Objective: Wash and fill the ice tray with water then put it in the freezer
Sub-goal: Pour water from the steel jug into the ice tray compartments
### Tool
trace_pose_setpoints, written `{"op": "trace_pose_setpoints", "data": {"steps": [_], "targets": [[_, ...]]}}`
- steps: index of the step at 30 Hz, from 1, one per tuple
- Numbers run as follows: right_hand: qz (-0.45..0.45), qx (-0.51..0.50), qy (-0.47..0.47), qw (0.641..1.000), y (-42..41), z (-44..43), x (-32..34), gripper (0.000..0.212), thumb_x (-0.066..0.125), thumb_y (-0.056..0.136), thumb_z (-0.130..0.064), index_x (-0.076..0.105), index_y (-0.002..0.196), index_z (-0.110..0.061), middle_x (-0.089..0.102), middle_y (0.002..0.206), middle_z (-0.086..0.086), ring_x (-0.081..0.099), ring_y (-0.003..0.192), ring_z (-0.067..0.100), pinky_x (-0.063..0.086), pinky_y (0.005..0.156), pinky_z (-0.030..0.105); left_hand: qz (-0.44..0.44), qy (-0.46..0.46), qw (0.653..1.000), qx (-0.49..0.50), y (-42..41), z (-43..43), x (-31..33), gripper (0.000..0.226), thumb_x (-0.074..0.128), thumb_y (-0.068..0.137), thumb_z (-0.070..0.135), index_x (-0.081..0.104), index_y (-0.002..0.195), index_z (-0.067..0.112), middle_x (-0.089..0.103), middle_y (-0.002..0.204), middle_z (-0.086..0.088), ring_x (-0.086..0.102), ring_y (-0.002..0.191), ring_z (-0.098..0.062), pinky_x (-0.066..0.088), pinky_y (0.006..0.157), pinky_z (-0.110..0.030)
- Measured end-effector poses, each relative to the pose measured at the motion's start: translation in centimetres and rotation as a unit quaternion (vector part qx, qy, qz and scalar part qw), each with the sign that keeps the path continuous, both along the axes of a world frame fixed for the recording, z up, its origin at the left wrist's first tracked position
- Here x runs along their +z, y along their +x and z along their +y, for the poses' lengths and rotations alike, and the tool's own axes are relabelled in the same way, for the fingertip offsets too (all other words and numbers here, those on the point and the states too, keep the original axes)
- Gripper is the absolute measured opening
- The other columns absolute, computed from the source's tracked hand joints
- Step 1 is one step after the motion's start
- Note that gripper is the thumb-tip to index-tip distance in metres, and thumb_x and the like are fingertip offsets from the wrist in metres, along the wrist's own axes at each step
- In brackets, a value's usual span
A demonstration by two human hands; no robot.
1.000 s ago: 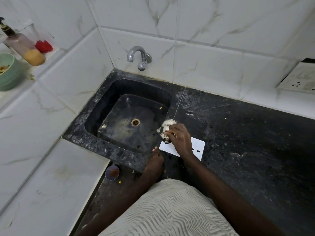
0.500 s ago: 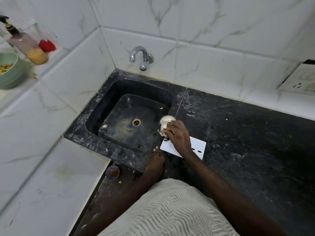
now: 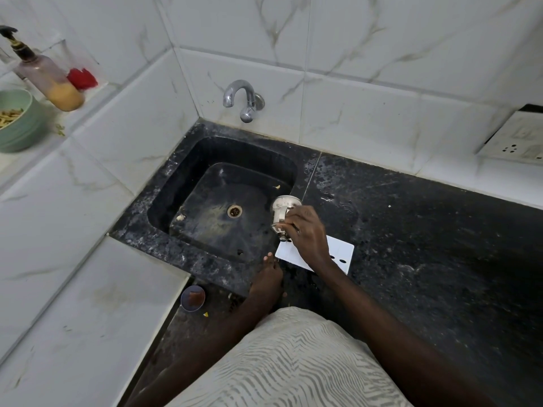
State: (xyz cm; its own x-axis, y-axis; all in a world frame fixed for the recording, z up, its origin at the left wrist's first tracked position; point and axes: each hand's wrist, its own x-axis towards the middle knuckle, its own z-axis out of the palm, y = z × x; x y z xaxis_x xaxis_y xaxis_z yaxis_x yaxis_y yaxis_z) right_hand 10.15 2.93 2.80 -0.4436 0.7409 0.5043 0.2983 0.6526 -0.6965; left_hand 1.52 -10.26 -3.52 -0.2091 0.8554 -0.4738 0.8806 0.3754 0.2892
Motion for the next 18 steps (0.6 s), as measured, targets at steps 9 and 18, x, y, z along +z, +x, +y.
{"op": "trace_pose_setpoints", "data": {"steps": [9,18], "targets": [[0.025,0.008,-0.004,1.000,0.17,-0.41,0.57,0.016,0.080,0.085,-0.018,0.079,0.085,-0.003,0.071,0.098,0.007,0.059,0.102,0.017,0.046,0.094,0.021,-0.012,0.007,1.000,0.009,0.08,0.01,0.05,0.108,0.080,0.085,0.022,0.006,0.158,-0.011,0.000,0.168,-0.028,0.007,0.158,-0.036,0.027,0.124,-0.040],[0.027,-0.011,0.001,1.000,0.16,-0.31,0.63,0.008,0.082,0.084,-0.011,0.079,0.085,-0.003,0.070,0.098,0.005,0.061,0.103,0.021,0.049,0.093,0.027,-0.013,0.006,1.000,0.009,0.06,0.04,0.03,0.106,0.078,0.088,0.022,0.005,0.159,-0.008,-0.001,0.168,-0.027,0.005,0.158,-0.035,0.022,0.125,-0.039]]}}
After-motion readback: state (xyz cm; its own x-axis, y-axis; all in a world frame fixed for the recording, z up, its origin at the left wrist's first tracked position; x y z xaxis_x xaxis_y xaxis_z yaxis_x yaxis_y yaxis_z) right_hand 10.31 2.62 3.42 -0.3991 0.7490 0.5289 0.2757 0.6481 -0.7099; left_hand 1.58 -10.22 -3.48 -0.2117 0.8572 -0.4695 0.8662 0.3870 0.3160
